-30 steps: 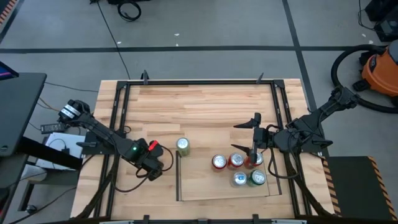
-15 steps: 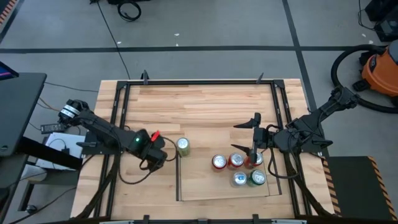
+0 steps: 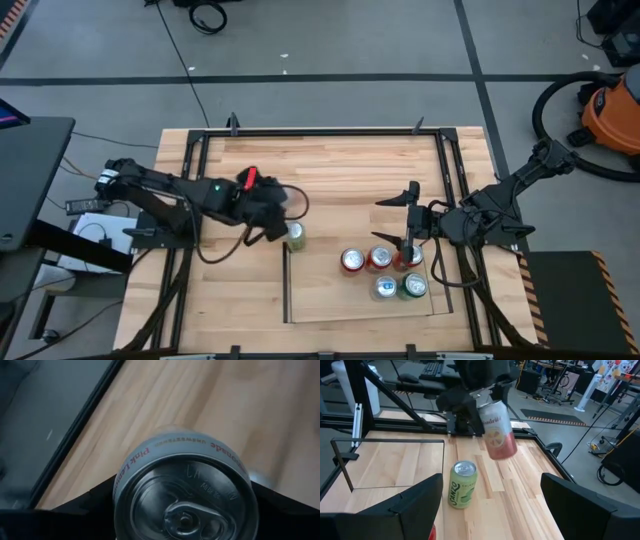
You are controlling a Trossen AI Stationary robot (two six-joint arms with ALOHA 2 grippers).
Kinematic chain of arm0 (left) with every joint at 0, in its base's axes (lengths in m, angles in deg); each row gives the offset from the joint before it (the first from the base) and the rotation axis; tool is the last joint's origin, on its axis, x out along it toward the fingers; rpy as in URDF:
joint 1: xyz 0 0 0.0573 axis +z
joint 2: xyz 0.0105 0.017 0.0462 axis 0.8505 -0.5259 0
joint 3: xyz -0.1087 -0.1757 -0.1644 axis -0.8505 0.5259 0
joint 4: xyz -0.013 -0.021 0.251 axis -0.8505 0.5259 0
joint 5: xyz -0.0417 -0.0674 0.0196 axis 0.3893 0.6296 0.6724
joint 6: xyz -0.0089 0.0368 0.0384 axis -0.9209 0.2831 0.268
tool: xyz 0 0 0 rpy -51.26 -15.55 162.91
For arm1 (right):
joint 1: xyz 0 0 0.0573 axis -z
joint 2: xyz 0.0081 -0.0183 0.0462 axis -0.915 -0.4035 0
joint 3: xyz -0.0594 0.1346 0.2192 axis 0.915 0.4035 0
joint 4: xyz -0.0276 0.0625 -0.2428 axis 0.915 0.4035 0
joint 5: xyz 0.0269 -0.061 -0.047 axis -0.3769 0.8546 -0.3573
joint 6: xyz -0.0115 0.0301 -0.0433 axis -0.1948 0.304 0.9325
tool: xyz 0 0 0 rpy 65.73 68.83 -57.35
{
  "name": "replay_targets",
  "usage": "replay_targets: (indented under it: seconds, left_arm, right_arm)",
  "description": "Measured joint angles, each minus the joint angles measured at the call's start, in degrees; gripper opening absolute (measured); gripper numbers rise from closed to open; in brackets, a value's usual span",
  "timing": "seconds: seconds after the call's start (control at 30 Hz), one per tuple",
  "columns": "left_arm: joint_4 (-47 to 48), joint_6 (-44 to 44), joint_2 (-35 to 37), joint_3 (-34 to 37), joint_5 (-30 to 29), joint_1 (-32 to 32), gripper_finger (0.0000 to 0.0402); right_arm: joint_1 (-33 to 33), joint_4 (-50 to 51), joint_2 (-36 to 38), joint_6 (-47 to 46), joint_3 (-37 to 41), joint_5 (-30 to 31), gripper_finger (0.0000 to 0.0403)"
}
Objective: Place canned beverage on shelf
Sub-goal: Put the orange-white soda can on the shelf
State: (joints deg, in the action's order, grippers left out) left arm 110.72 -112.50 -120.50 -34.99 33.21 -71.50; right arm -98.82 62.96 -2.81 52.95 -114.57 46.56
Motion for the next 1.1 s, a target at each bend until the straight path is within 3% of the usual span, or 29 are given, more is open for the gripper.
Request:
replay_targets:
  seconds: [0.17,0.33,0.73,1.1]
  left_arm:
    - [-14.1,12.7,-0.5,0.0,6.4,0.3,0.0304]
    - [-22.5,19.3,-1.4,0.0,19.0,0.1,0.0304]
    - [-23.6,15.9,-8.5,-1.6,32.7,-1.7,0.0305]
    - [-14.2,16.3,-19.7,-15.1,36.3,-6.1,0.0305]
  right_arm:
    - [0.0,0.0,0.0,0.0,0.0,0.0,0.0348]
    - [0.0,0.0,0.0,0.1,0.0,0.0,0.0348]
    - [0.0,0.1,-0.1,0.2,-0.1,0.0,0.0348]
    - [0.0,0.1,-0.1,0.2,-0.1,0.1,0.0348]
